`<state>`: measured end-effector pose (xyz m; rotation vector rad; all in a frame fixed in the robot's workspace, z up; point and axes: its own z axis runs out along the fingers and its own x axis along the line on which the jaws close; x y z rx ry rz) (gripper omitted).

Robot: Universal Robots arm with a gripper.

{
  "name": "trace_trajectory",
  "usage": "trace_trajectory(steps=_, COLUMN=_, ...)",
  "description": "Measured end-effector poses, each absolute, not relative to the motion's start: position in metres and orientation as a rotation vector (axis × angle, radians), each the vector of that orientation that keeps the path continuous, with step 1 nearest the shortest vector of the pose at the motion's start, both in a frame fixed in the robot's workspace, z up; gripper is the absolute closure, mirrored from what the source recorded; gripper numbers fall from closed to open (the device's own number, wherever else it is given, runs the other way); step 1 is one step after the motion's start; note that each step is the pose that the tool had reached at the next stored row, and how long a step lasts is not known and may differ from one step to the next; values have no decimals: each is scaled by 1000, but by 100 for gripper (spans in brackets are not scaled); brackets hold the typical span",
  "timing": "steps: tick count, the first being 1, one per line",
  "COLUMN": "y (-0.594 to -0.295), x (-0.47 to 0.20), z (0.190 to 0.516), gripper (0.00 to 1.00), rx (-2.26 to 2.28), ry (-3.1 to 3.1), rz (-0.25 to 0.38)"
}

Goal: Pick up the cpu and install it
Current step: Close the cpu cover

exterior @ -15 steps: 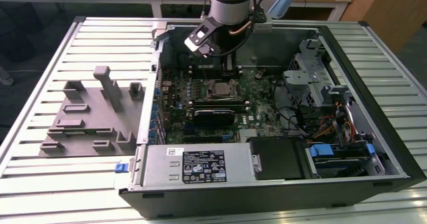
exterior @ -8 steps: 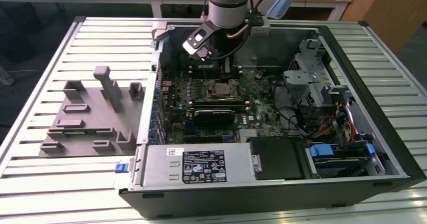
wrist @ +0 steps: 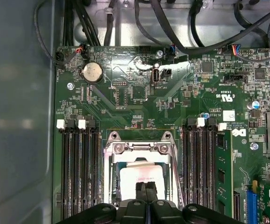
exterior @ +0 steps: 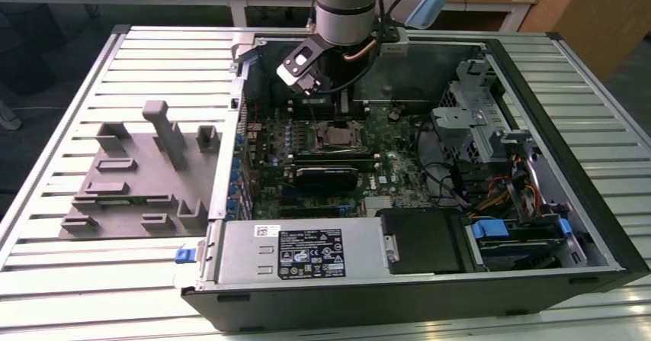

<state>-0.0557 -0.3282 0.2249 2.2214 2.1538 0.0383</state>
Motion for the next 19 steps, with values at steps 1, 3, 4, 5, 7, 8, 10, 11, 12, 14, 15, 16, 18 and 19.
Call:
trace_trajectory(steps=1, y=-328, x=-56, z=225, gripper=89, rx=2221, ry=2154, rz=38)
trace_trajectory(steps=3, y=-328, x=-56, z=225, gripper=89, rx=2214, ry=2162, rz=39)
trace_trajectory(steps=4, y=-328, x=-56, z=225, gripper=89, rx=2201, ry=2175, rz=39)
trace_trajectory(steps=5, y=-328, x=-56, z=225, gripper=89, rx=2183, ry=2194, rz=40)
trace_trajectory(steps=7, y=-328, x=-56, z=225, gripper=89, rx=2143, ry=2233, rz=41)
trace_trajectory(steps=8, y=-328, x=-56, z=225, gripper=89, rx=2123, ry=2252, rz=42)
trace_trajectory(steps=10, y=-328, x=-56, z=225, gripper=89, rx=2081, ry=2292, rz=43)
trace_trajectory(steps=11, y=-328, x=-56, z=225, gripper=89, rx=2060, ry=2311, rz=44)
trace_trajectory(steps=12, y=-328, x=-56, z=225, gripper=89, rx=2039, ry=2330, rz=44)
trace_trajectory(steps=14, y=-328, x=-56, z=225, gripper=89, rx=1998, ry=2366, rz=45)
trace_trajectory(steps=15, y=-328, x=-56, z=225, gripper=89, rx=1976, ry=2384, rz=46)
trace_trajectory(steps=16, y=-328, x=-56, z=225, gripper=89, rx=1955, ry=2402, rz=47)
trace_trajectory(steps=18, y=-328, x=-56, z=225, gripper=89, rx=1911, ry=2438, rz=48)
trace_trajectory(steps=19, y=-328, x=-56, z=225, gripper=89, rx=1889, ry=2455, rz=48)
